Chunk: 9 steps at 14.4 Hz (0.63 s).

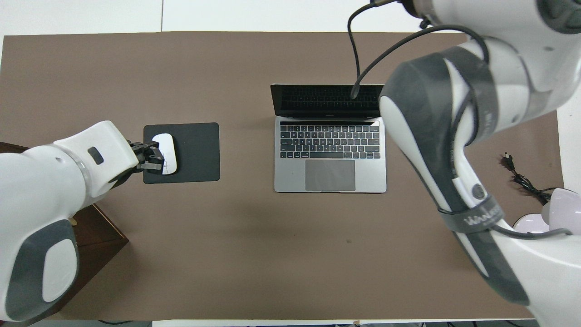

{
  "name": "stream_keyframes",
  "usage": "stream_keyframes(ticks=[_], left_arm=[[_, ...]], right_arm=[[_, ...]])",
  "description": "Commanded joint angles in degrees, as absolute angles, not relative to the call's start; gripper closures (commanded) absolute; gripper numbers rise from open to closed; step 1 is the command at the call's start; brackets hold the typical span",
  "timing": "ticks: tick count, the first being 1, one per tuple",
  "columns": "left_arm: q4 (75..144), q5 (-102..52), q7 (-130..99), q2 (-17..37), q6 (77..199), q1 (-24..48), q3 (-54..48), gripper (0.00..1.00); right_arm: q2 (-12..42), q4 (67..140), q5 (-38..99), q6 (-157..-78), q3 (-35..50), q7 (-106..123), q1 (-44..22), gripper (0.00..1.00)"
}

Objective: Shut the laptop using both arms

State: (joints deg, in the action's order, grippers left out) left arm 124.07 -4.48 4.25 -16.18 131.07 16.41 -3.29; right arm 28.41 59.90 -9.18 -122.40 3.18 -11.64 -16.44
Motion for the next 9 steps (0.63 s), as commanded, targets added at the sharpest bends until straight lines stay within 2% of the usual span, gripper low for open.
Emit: stream_keyframes(ticks=[1, 5, 9], left_arm=[[129.8, -5.54, 4.66, -18.19, 137.18, 21.77, -2.46, 1.0], [137.18, -5.54, -1.66, -17.41, 150.17, 29.43, -2.46, 1.0], [141.06, -5.54, -1.76, -13.02, 161.52, 33.3, -2.46, 1.0]], right_arm=[[31.2, 56.17, -10.9, -121.82, 2.81, -16.25, -18.19, 1.0], [33.39, 56.43, -12.92, -121.81, 2.72, -21.69, -19.95, 1.0], [35.07, 56.42, -12.48, -121.65, 3.16, -21.97, -19.16, 1.0]])
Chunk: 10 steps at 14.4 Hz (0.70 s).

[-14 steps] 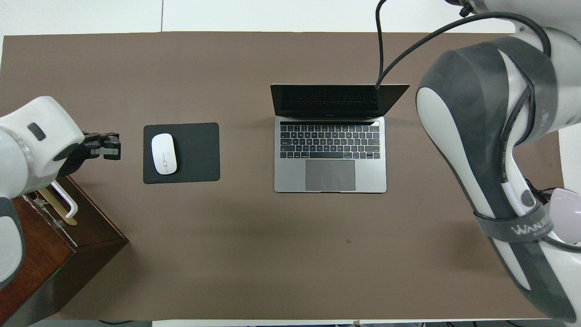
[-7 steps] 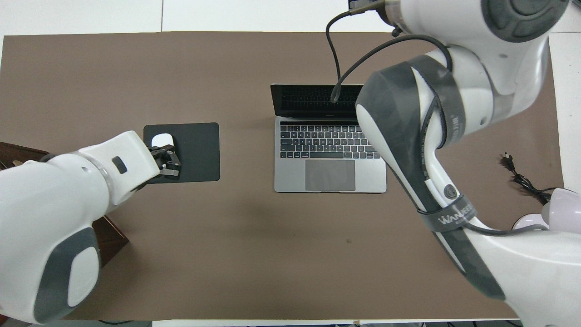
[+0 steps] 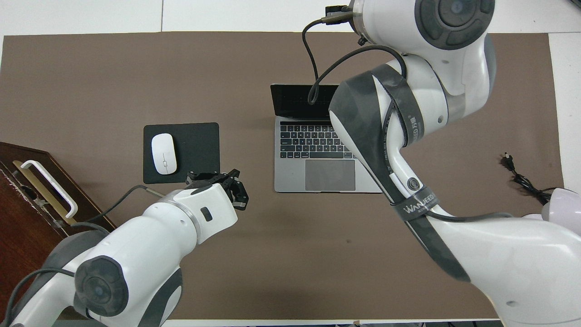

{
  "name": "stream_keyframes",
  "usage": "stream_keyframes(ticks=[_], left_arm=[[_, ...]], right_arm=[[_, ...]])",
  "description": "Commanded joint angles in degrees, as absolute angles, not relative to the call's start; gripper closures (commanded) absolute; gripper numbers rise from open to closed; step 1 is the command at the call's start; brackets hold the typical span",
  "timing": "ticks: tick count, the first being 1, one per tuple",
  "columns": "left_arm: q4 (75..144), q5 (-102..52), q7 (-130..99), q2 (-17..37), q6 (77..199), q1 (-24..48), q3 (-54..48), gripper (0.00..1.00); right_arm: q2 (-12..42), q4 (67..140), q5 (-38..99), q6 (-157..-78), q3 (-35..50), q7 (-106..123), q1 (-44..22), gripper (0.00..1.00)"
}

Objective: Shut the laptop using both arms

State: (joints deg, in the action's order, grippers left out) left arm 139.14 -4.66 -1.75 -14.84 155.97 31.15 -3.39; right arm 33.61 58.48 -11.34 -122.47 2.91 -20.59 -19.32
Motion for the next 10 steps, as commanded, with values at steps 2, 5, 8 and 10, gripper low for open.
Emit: stream_keyframes(ticks=[2, 5, 8, 10], left_arm=[[141.5, -5.54, -1.84, -9.25, 166.79, 35.67, -2.46, 1.0], [141.59, -5.54, -2.55, -5.46, 171.38, 37.26, -2.46, 1.0], [141.59, -5.54, -2.64, -2.38, 176.3, 38.58, -2.46, 1.0], [141.59, -5.54, -2.55, -1.15, 177.79, 39.64, -2.37, 1.0]], right_arm=[[35.33, 56.6, -11.0, -120.5, 3.25, -21.97, -18.81, 1.0], [36.38, 56.69, -8.09, -120.41, 3.16, -22.5, -18.54, 1.0], [37.09, 56.86, -7.82, -119.97, 3.25, -24.42, -19.25, 1.0], [37.18, 57.22, -6.52, -118.57, 3.43, -24.87, -19.25, 1.0]])
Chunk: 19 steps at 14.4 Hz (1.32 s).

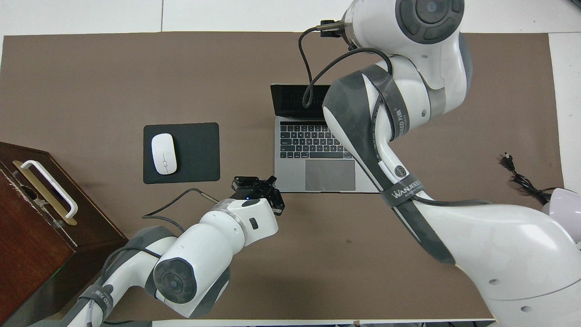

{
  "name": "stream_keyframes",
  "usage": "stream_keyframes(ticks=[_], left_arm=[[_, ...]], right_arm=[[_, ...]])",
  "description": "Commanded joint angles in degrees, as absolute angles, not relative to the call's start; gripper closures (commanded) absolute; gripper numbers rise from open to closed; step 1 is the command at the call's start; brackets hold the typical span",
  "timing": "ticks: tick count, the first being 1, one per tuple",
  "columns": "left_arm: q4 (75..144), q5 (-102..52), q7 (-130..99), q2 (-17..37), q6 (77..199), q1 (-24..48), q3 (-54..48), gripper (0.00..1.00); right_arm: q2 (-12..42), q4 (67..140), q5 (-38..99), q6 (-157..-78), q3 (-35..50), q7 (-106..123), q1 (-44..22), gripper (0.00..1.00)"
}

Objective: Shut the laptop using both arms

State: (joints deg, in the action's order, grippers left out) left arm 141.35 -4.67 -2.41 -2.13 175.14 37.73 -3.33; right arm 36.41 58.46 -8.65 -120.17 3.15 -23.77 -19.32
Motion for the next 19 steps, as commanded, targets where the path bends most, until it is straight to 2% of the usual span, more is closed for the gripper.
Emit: stream_keyframes(ticks=[1, 4, 7, 15, 19], left_arm=[[141.59, -5.54, -2.46, -0.27, 178.67, 39.73, -2.37, 1.0], [141.5, -5.45, -2.29, 1.84, 181.21, 40.52, -2.37, 1.0], [141.15, -5.45, -1.93, 7.28, 187.97, 41.31, -2.29, 1.0], [140.98, -5.36, -0.09, 16.86, 199.41, 41.31, -2.11, 1.0], [141.06, -5.36, 1.4, 17.23, 199.86, 41.13, -2.11, 1.0]], right_arm=[[37.09, 57.3, -4.15, -118.56, 3.43, -24.87, -19.25, 1.0], [36.91, 58.09, -2.81, -117.07, 3.34, -24.87, -18.72, 1.0], [36.91, 59.76, -2.72, -116.98, 3.43, -24.87, -18.46, 1.0], [36.12, 65.12, 0.34, -115.24, 3.43, -24.79, -16.27, 1.0], [35.25, 65.39, 2.37, -109.88, 3.43, -24.79, -16.17, 1.0]])
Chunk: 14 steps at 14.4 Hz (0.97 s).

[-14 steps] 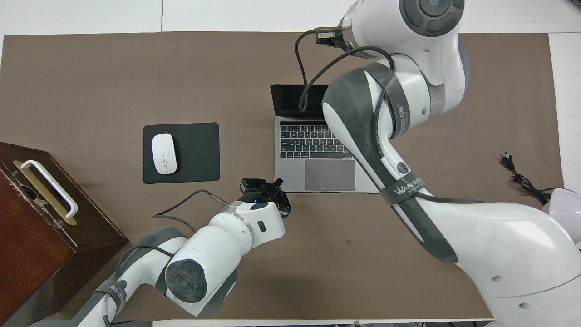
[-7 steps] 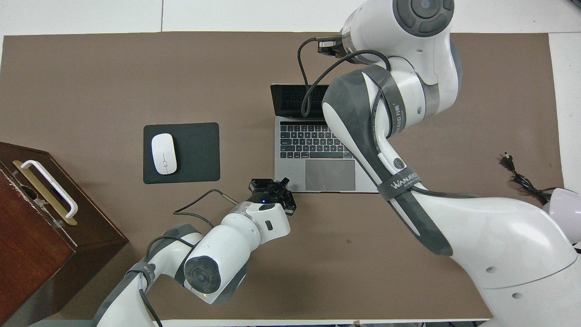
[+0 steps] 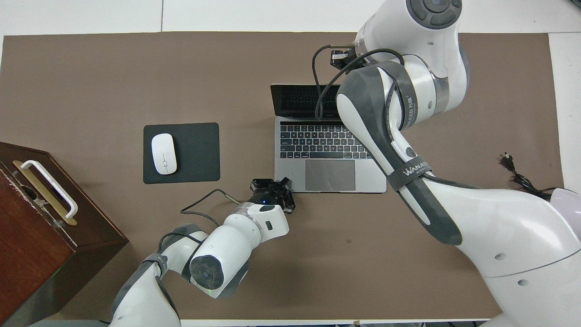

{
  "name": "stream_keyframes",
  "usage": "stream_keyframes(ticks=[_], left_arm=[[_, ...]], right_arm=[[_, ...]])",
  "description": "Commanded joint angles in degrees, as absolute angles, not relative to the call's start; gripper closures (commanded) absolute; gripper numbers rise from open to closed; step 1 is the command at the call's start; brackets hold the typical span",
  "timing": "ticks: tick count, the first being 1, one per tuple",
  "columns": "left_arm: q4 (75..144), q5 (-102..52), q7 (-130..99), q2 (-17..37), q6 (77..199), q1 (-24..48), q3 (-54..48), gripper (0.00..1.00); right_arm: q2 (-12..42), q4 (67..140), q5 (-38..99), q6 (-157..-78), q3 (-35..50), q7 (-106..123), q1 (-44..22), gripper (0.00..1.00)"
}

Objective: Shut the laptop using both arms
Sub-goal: 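Push the laptop lid down toward the keyboard with the right gripper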

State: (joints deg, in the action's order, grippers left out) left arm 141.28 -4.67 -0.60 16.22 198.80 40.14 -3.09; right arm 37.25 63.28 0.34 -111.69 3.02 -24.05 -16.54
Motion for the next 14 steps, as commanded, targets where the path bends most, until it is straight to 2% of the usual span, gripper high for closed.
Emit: stream_keyframes(ticks=[1, 8, 11, 14], left_arm=[[141.41, -5.36, 1.93, 17.23, 199.86, 41.05, -2.11, 1.0], [142.64, -5.36, 3.43, 17.14, 200.65, 40.25, -2.11, 1.0], [143.17, -5.36, 3.43, 17.14, 200.65, 39.9, -2.11, 1.0], [143.96, -5.36, 3.43, 17.05, 200.65, 39.73, -2.02, 1.0]], right_arm=[[35.16, 65.39, 4.46, -108.47, 3.43, -24.79, -16.08, 1.0], [33.75, 65.83, 6.94, -95.73, 3.43, -25.05, -15.12, 1.0], [31.12, 71.09, 11.15, -95.19, 3.43, -25.84, -13.98, 1.0], [30.32, 71.98, 11.16, -90.98, 3.34, -26.63, -13.89, 1.0]])
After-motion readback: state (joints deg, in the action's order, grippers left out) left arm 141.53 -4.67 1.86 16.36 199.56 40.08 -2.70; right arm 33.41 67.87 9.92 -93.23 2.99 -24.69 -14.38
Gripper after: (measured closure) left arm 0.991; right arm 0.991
